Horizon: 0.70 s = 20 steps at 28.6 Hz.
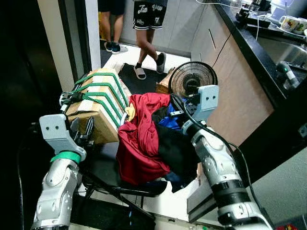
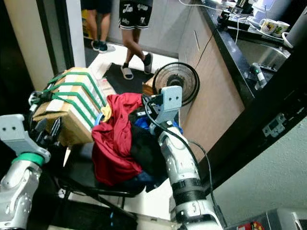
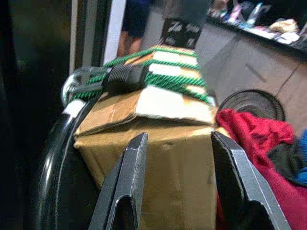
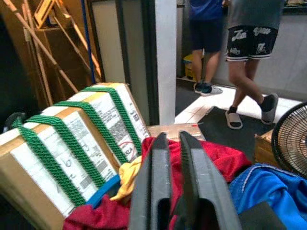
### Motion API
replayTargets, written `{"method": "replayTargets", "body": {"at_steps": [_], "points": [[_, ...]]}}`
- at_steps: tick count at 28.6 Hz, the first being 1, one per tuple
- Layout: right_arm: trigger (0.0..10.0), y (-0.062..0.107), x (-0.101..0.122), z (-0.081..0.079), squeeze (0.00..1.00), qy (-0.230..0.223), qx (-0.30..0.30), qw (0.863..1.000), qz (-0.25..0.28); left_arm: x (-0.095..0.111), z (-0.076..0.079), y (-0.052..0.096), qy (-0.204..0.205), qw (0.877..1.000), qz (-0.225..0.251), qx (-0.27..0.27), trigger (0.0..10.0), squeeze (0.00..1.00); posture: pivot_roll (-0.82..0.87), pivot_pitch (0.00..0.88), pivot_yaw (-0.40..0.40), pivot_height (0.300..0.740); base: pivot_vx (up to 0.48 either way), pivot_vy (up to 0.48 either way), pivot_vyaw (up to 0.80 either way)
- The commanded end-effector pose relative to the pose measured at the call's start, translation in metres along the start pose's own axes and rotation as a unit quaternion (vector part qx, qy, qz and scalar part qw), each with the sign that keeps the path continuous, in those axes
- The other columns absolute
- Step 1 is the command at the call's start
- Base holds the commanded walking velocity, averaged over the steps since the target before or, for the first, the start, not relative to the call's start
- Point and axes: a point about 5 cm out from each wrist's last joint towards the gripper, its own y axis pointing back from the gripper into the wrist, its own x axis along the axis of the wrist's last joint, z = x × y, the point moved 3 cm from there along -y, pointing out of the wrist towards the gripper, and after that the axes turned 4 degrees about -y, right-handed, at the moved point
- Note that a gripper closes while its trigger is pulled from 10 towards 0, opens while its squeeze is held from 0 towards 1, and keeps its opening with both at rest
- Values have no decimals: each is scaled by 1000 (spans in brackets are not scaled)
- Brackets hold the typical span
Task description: Clothes washing
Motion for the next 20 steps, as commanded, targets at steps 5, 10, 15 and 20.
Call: {"method": "replayTargets", "body": {"at_steps": [5, 10, 15, 20], "points": [[10000, -4, -12, 10, 1000, 39, -6, 998, -40, -1, 9, 1, -1, 1000, -7, -29, 10000, 0, 94, 0, -84, 740, 0, 0, 0], [10000, -5, -11, 16, 1000, 53, -20, 997, -44, -1, 10, 1, -1, 1000, -8, -30, 10000, 0, 94, 0, -85, 740, 0, 0, 0], [10000, 10, -1, 61, 1000, 41, -110, 993, -32, -2, 12, 3, 3, 999, -13, -39, 10000, 0, 91, 0, -76, 740, 0, 0, 0], [10000, 26, -5, 72, 1000, 47, -141, 989, -21, -2, 14, 4, 6, 999, -15, -47, 10000, 0, 89, 0, -70, 740, 0, 0, 0]]}}
